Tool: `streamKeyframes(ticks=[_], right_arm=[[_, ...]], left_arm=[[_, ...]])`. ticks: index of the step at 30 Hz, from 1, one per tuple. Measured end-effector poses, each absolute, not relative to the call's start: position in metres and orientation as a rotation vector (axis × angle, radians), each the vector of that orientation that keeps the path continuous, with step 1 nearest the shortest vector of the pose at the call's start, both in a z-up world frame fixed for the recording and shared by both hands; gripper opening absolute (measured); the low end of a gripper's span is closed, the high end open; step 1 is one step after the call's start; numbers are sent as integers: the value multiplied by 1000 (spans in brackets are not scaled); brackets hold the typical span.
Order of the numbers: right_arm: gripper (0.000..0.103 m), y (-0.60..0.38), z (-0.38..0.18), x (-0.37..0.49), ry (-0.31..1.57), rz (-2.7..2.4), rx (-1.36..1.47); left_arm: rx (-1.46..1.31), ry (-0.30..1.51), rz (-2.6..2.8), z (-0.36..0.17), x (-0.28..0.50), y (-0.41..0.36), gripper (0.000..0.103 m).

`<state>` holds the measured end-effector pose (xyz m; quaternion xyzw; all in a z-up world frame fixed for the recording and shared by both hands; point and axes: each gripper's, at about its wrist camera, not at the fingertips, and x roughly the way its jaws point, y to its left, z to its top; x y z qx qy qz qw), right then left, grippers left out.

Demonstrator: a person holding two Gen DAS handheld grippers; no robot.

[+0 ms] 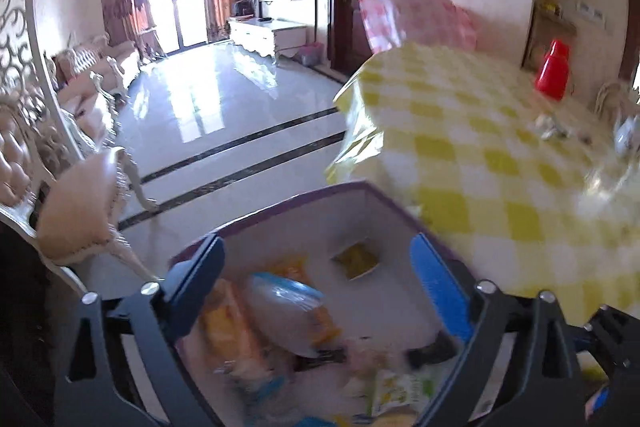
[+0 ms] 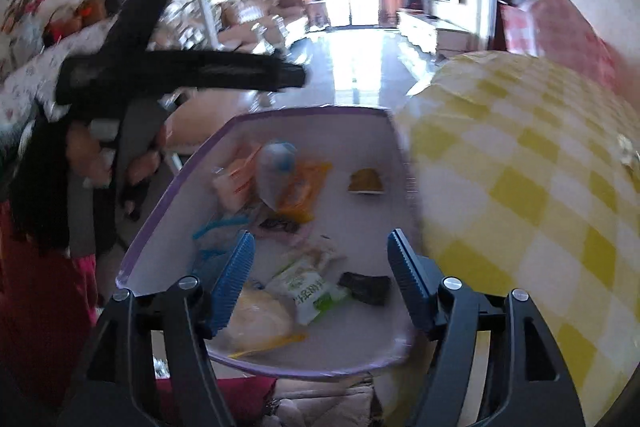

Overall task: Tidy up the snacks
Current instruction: 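Open both grippers to drop the packets into the white box, then move both open grippers back over the table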

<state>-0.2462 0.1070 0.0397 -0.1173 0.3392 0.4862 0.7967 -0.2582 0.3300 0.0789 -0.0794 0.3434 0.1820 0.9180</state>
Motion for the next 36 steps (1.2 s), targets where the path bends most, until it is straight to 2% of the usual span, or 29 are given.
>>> streamKeyframes(ticks=[3,7,10,13,20,28,36], right_arm=[[71,78,46,-224,736,963,-172],[74,22,54,-185,731,826,-54],[81,-28,60,-151,706,690,45],[87,-85,65,-117,686,556,150],[87,-200,52,-40,700,244,270],[87,-270,24,9,747,152,317],[87,-291,17,46,757,125,359]], left_arm=[[-178,656,368,83,-252,314,100],[-179,622,308,83,-231,270,101],[-184,656,205,85,-209,223,101],[-133,697,99,88,-175,164,101],[-124,735,-15,93,-47,56,101],[-386,754,138,49,88,36,101],[-274,800,278,31,183,20,101]])
